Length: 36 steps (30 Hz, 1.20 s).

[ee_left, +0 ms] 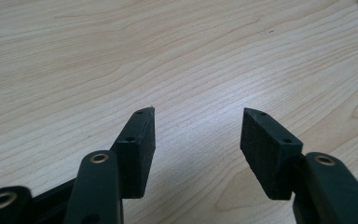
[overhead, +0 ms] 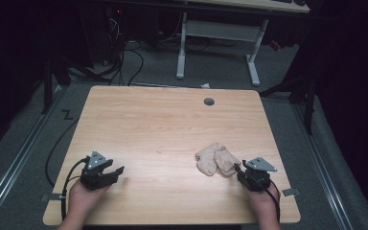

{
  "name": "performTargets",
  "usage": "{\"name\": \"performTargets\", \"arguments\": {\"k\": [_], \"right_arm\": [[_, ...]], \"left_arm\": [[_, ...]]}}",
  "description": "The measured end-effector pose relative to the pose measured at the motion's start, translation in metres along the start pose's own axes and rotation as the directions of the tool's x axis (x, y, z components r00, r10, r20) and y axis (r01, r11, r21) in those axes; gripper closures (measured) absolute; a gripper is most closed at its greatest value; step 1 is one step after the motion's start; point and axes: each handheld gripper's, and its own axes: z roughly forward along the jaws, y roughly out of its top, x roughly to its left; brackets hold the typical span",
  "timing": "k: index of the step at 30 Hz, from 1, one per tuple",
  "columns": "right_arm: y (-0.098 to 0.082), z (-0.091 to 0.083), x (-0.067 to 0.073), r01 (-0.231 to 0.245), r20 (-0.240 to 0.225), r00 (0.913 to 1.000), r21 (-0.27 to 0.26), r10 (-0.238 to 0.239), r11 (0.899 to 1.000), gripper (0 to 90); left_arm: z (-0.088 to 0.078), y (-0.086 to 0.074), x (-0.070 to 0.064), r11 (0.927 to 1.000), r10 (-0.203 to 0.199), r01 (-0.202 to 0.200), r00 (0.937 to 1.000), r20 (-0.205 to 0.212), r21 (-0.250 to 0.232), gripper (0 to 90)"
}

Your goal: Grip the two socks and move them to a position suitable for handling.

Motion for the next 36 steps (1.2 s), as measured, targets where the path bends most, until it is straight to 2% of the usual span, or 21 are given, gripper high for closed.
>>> {"name": "performTargets", "arguments": {"k": [3, 5, 7, 8, 9, 10, 14, 16, 19, 20, 23, 24, 28, 31, 32, 36], "right_arm": [[0.001, 0.002, 0.001, -0.002, -0.005, 1.0, -0.002, 0.002, 1.0, 62.7], [0.001, 0.006, 0.004, -0.004, -0.022, 0.9997, 0.007, 0.004, 1.0, 62.7], [0.001, 0.005, 0.007, 0.009, -0.023, 0.9997, 0.011, -0.009, 1.0, 62.5], [0.0, 0.003, 0.007, 0.01, -0.023, 0.9997, 0.008, -0.01, 1.0, 62.5], [0.0, 0.003, 0.007, 0.01, -0.023, 0.9997, 0.008, -0.01, 1.0, 62.5], [0.0, 0.0, 0.006, 0.011, -0.017, 0.9998, 0.004, -0.011, 1.0, 62.5], [-0.001, -0.001, 0.004, 0.001, -0.022, 0.9998, 0.003, -0.001, 1.0, 62.7], [0.0, 0.001, 0.007, -0.004, -0.035, 0.9994, 0.005, 0.004, 1.0, 63.2], [0.005, 0.003, 0.012, 0.017, -0.046, 0.9988, 0.0, -0.017, 1.0, 63.3], [0.011, 0.004, 0.018, 0.014, -0.068, 0.9975, -0.017, -0.015, 1.0, 63.1], [0.017, 0.006, 0.023, 0.014, -0.091, 0.9957, -0.029, -0.017, 0.999, 62.5], [0.023, 0.01, 0.03, 0.015, -0.118, 0.9929, -0.035, -0.019, 0.999, 59.7], [0.036, 0.02, 0.049, 0.054, -0.161, 0.9852, -0.035, -0.059, 0.998, 53.5], [0.042, 0.026, 0.057, 0.057, -0.176, 0.9825, -0.028, -0.061, 0.998, 51.8], [0.048, 0.032, 0.064, 0.08, -0.171, 0.982, -0.018, -0.082, 0.997, 51.0], [0.056, 0.045, 0.073, 0.089, -0.181, 0.9797, 0.006, -0.086, 0.996, 49.6]], "left_arm": [[-0.002, 0.0, 0.002, 0.9999, -0.014, 0.014, 0.9999, 0.002, -0.005, 45.7], [0.0, 0.001, 0.003, 0.9993, -0.037, 0.038, 0.9991, 0.018, -0.009, 45.9], [0.003, 0.001, 0.002, 0.9994, -0.034, 0.034, 0.9991, 0.024, -0.003, 46.2], [0.009, 0.003, -0.003, 0.9999, -0.005, 0.005, 0.9998, 0.021, 0.012, 46.2], [0.009, 0.003, -0.003, 0.9999, -0.005, 0.005, 0.9998, 0.021, 0.012, 46.1], [0.012, 0.004, -0.009, 0.9994, 0.027, -0.027, 0.9994, 0.021, 0.022, 46.1], [0.012, 0.005, -0.015, 0.9983, 0.055, -0.055, 0.9982, 0.026, 0.021, 46.0], [0.012, 0.004, -0.014, 0.9983, 0.052, -0.053, 0.9983, 0.024, 0.023, 46.0], [0.01, 0.002, -0.012, 0.9989, 0.04, -0.04, 0.9989, 0.024, 0.022, 46.0], [0.007, 0.0, -0.01, 0.999, 0.038, -0.038, 0.9991, 0.021, 0.022, 46.0], [0.004, -0.001, -0.007, 0.9993, 0.032, -0.032, 0.9994, 0.016, 0.018, 46.1], [0.003, -0.001, -0.005, 0.9996, 0.022, -0.022, 0.9997, 0.012, 0.015, 46.1], [0.005, -0.001, -0.003, 0.9997, 0.015, -0.015, 0.9998, 0.01, 0.017, 46.1], [0.006, 0.0, -0.005, 0.9996, 0.021, -0.021, 0.9997, 0.01, 0.017, 46.1], [0.005, 0.0, -0.006, 0.9993, 0.032, -0.032, 0.9994, 0.013, 0.02, 46.1], [0.003, -0.001, -0.006, 0.9994, 0.03, -0.03, 0.9994, 0.018, 0.015, 46.1]]}}
